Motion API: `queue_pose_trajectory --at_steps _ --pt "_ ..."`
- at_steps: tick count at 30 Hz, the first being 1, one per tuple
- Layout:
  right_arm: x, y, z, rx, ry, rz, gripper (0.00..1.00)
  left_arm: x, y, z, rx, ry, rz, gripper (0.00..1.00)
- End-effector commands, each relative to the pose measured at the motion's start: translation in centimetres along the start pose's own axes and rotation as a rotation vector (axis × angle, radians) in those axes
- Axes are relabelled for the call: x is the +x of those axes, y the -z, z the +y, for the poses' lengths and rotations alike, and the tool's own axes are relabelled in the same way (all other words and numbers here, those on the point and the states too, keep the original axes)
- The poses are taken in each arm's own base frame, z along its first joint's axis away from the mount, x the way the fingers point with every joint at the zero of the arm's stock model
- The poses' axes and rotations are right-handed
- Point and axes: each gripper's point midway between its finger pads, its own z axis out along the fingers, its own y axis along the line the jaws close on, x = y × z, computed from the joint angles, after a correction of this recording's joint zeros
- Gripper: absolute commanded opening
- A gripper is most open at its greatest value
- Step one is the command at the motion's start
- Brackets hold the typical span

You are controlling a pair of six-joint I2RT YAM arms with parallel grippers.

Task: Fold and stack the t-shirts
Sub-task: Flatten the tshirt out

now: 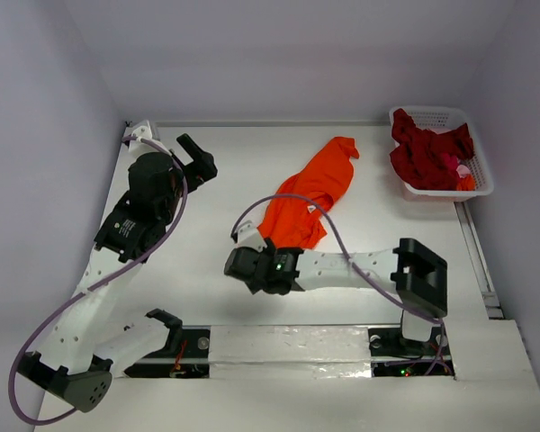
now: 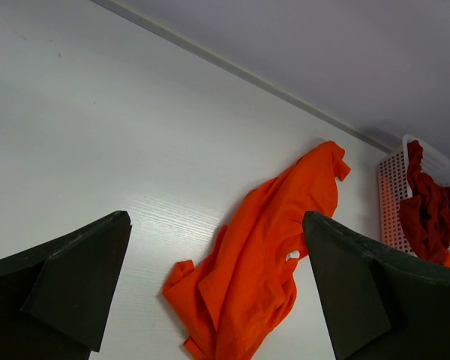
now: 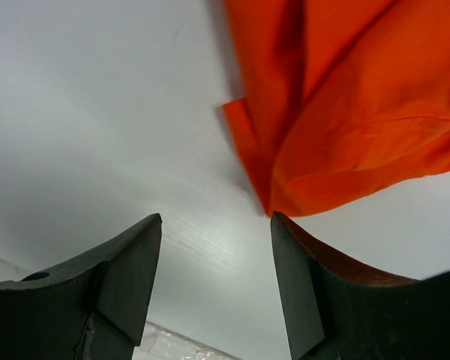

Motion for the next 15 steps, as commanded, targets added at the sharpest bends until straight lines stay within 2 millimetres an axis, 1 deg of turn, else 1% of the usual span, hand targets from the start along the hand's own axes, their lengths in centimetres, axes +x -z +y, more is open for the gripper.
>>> queue_pose_trajectory --at_steps 1,2,4,6,8,10,14,15 --pt "-0.3 0.5 2.1 -0.016 -0.013 -0.025 0.65 -1.6 1.1 -0.5 0.02 0.022 -0.049 0.99" --pt "0.0 0.2 2.4 -0.02 -0.015 -0.018 0.61 -1.7 1.2 -0.4 0.021 0.021 -0.05 0.99" --pt "1.2 -0.3 3.3 -0.046 -0.005 0.007 0.58 -1.8 1.3 -0.4 0.019 0.02 -0.052 0.99" --pt "1.7 -0.8 3.6 -0.053 -0.007 0.017 0.58 -1.8 1.4 -0.4 0.02 0.023 -0.054 0.99" --pt "2.0 -1.1 3.5 -0.048 -0.011 0.015 0.6 -1.7 1.4 -0.4 0.02 0.023 -0.051 0.99" --pt "2.0 -1.3 3.6 -0.045 -0.005 0.013 0.61 -1.6 1.3 -0.4 0.025 0.024 -0.048 0.99" --pt "1.7 -1.8 4.2 -0.048 0.016 0.01 0.62 -1.5 1.3 -0.6 0.032 0.03 -0.042 0.99" --pt "1.6 -2.1 4.6 -0.054 0.018 0.009 0.62 -1.5 1.3 -0.6 0.032 0.032 -0.042 0.99"
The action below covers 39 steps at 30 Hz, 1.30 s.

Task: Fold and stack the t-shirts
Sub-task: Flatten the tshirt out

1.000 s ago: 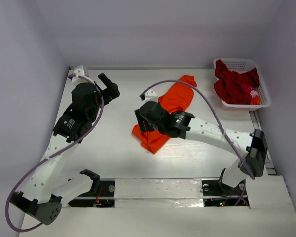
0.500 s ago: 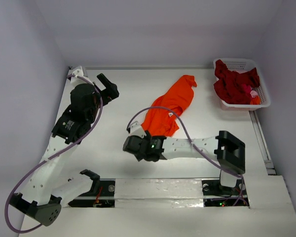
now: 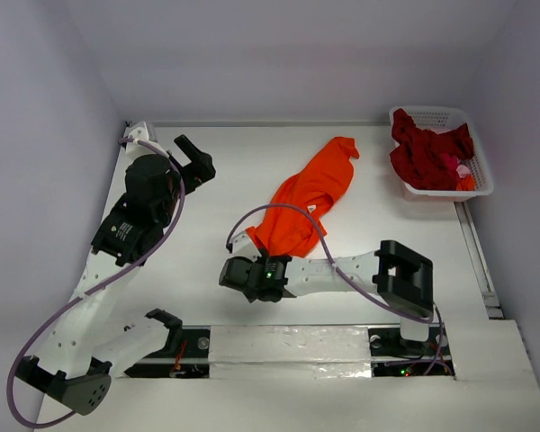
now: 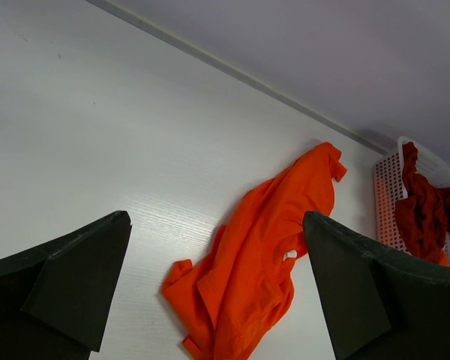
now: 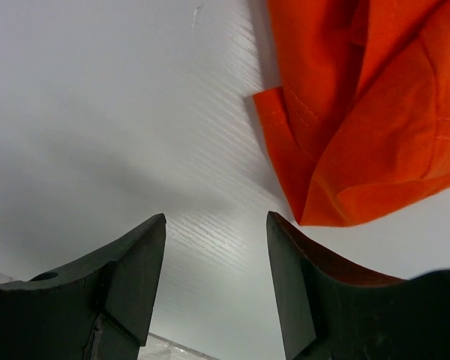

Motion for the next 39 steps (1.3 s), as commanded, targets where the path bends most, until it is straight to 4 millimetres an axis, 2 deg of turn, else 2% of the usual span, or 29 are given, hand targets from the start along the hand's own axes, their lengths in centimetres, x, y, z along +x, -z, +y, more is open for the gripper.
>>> queue_pose_trajectory --at_steps 1,3,8,15,21,27,34,39 --pt "-1.9 -0.9 1.3 -0.025 -0.032 -0.041 0.62 -1.2 0.8 -0.7 0.03 0.025 -0.035 0.99" --pt "-2.2 -1.3 1.6 -0.047 -0.044 -0.037 0.62 -1.3 1.0 -0.7 0.031 0.027 -0.036 0.99" --pt "-3.8 -3.2 0.1 -0.037 -0.118 -0.039 0.6 -1.5 1.4 -0.6 0.035 0.029 -0.04 0.99" --pt "-5.1 -4.4 -1.4 -0.001 -0.119 -0.052 0.61 -1.5 1.5 -0.6 0.037 0.031 -0.038 0.99" --pt "-4.7 -5.4 -1.3 -0.007 -0.115 -0.033 0.6 -1.8 1.7 -0.5 0.032 0.029 -0.049 0.99" --pt "-4.1 -5.6 -1.2 -0.011 -0.132 -0.027 0.59 -1.9 1.6 -0.5 0.029 0.025 -0.05 0.99" --pt "-3.8 -5.3 -2.0 0.024 -0.162 -0.024 0.57 -1.9 1.6 -0.6 0.03 0.025 -0.049 0.99" --pt "-4.6 -4.3 -1.9 0.001 -0.183 -0.039 0.57 -2.0 1.7 -0.6 0.03 0.027 -0.052 0.99"
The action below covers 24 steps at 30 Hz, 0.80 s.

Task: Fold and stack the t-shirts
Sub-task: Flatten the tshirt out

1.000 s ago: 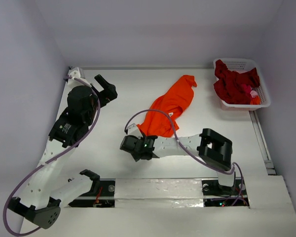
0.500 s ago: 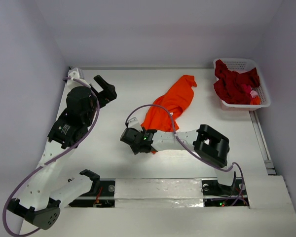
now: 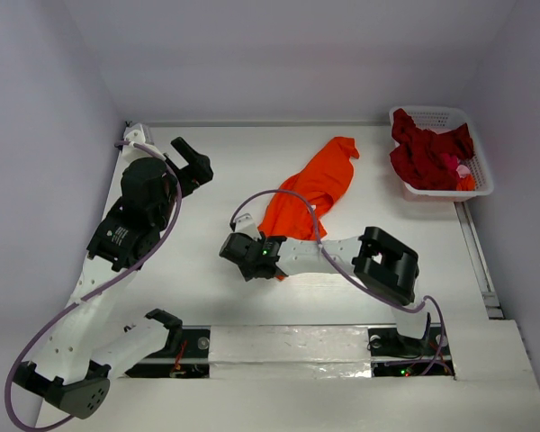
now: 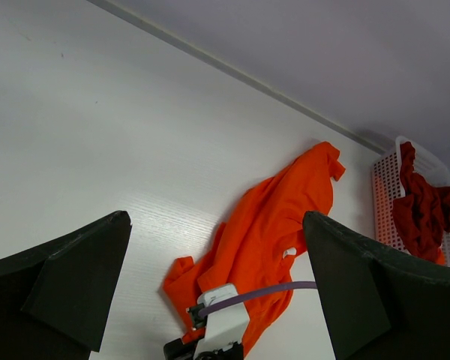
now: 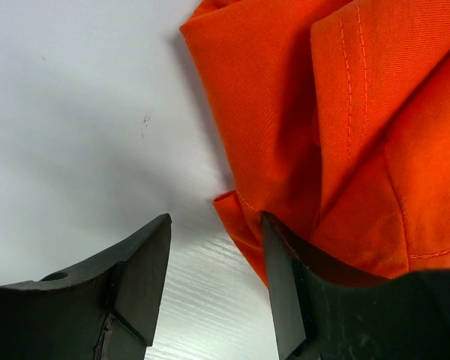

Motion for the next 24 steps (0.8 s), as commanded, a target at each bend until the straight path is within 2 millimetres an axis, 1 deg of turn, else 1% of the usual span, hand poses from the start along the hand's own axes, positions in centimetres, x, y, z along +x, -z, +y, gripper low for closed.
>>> queue_pose_trajectory --at_steps 1,11,13,17,18,24 --pt "-2.0 1.6 0.1 -0.021 -0.058 -0.054 0.57 -1.7 0.8 -0.8 0.027 0.018 -0.045 0.99" --pt "-2.8 2.8 0.0 -0.039 -0.073 -0.072 0.57 -1.7 0.8 -0.7 0.021 0.016 -0.048 0.99" --pt "-2.7 2.8 0.0 -0.042 -0.068 -0.067 0.57 -1.7 0.8 -0.7 0.02 0.015 -0.047 0.99" --pt "-2.0 2.1 0.2 -0.04 -0.059 -0.048 0.57 -1.7 0.8 -0.7 0.02 0.015 -0.047 0.99" --pt "-1.7 2.2 0.6 -0.047 -0.051 -0.046 0.57 -1.6 0.7 -0.7 0.02 0.014 -0.044 0.99" --pt "-1.0 1.5 1.2 -0.069 -0.056 -0.028 0.57 -1.6 0.8 -0.6 0.018 0.015 -0.047 0.99"
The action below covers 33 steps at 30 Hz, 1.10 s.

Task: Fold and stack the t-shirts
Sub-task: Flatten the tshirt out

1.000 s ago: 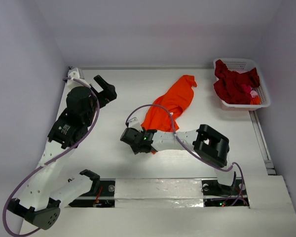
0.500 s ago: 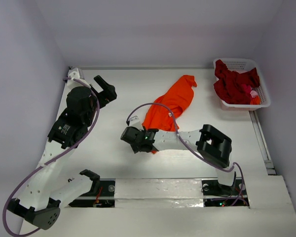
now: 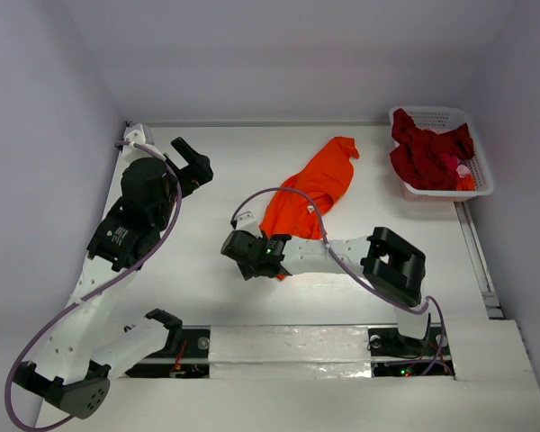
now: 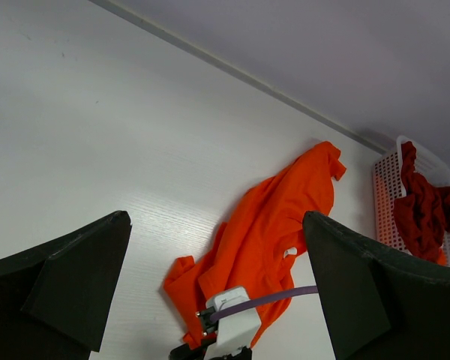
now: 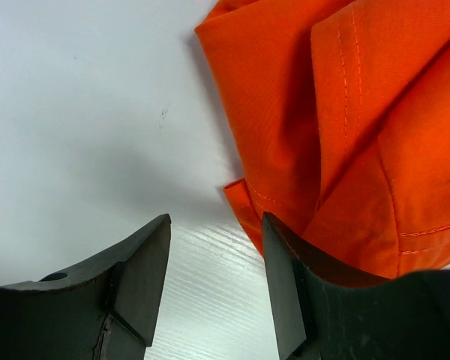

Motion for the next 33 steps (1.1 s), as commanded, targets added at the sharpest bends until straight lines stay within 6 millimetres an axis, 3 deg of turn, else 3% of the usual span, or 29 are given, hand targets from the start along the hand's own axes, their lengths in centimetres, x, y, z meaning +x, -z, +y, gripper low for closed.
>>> queue_pose_trajectory --at_steps 1,16,33 --pt "0.1 -0.2 1.0 -0.032 -0.029 -0.009 0.58 -1.7 0.7 -0.7 0.019 0.016 -0.049 0.99" --pt "2.1 -2.3 1.1 -0.033 -0.041 0.038 0.57 -1.7 0.9 -0.5 0.015 0.019 -0.052 0.99" --pt "1.3 -4.8 -3.1 0.061 -0.102 0.044 0.55 -1.7 1.1 -0.2 0.012 0.018 -0.057 0.99"
